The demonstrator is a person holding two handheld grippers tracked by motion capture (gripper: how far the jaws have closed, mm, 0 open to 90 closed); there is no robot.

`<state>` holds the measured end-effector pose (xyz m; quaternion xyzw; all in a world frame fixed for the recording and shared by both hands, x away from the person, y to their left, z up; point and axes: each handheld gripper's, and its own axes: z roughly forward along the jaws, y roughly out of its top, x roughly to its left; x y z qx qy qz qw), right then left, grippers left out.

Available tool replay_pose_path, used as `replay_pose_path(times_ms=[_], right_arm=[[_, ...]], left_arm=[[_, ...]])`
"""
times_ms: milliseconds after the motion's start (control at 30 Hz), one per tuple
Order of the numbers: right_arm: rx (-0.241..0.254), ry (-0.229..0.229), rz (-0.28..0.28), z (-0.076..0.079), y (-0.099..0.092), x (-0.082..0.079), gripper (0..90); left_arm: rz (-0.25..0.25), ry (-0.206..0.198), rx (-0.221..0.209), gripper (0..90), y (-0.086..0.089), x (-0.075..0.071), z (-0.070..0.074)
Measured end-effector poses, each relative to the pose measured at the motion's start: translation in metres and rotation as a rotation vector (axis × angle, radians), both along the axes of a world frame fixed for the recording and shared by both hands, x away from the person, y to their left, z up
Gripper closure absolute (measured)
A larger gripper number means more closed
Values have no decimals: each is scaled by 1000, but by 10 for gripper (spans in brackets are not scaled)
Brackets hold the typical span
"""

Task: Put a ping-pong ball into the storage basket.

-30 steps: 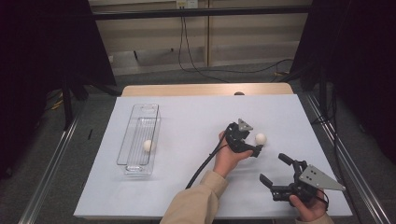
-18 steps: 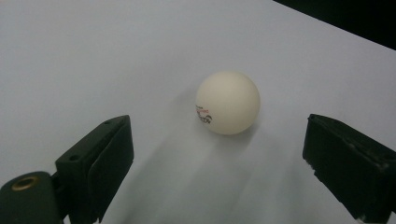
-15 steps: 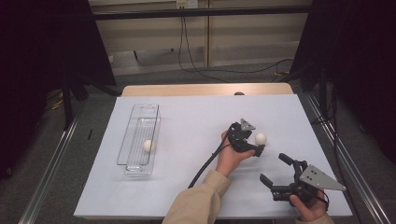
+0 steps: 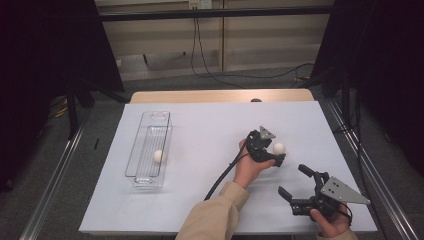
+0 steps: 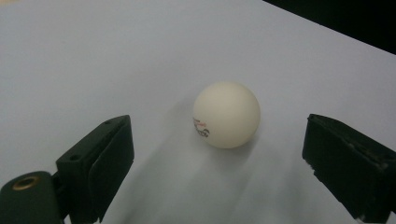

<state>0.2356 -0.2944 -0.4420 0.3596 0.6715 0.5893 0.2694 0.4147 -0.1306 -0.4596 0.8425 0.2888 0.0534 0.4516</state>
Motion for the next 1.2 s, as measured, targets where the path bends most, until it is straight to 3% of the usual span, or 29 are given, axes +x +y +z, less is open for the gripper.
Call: replay_pose_path(times_ms=[1200], right_arm=[[4, 1, -1, 0, -1, 0, 15]], left_arm=[[-13, -20, 10, 187, -8, 5, -6]])
